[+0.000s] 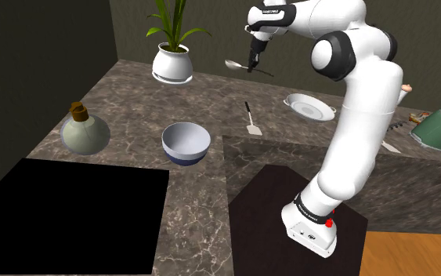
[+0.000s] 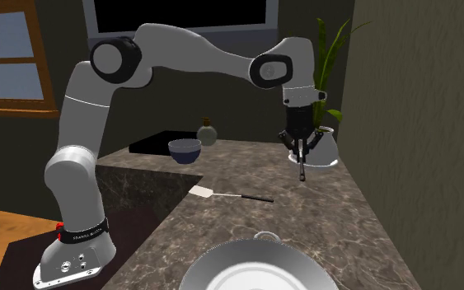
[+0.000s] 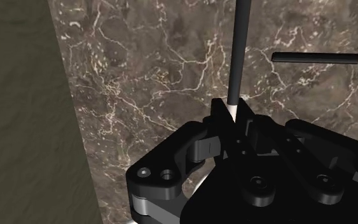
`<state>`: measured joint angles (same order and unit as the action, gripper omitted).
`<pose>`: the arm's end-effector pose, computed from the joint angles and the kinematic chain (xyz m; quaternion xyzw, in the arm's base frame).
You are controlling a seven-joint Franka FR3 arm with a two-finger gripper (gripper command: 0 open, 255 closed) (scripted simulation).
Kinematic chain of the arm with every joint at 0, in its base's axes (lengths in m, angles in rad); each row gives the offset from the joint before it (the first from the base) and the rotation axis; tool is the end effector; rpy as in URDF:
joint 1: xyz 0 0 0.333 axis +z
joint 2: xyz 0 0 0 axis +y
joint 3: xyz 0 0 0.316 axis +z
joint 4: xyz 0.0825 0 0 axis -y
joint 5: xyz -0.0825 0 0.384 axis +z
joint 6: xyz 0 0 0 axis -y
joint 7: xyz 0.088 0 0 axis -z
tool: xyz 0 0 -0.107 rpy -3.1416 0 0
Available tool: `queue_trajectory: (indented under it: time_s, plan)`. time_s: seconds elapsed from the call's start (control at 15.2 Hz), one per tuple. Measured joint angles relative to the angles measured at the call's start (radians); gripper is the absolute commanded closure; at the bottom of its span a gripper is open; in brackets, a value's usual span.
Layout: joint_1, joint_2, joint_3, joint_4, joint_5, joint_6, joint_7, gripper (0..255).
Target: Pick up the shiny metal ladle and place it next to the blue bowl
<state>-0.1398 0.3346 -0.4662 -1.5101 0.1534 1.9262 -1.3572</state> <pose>0.5747 -0.3366 0.5002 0.9312 0.3597 0.0327 0.0489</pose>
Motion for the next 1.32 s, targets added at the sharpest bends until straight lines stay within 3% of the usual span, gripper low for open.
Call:
queue_trajectory:
  time_s: [0.33,0.92,1.32]
  plan:
    - [0.004,-0.010,-0.001,0.045,-0.007,-0.053,0.012,255]
    - [0.162,-0.134,0.050,-0.111,-0.096,-0.007,0.219,255]
    - [0.248,-0.158,0.098,-0.130,-0.130,-0.012,0.361,255]
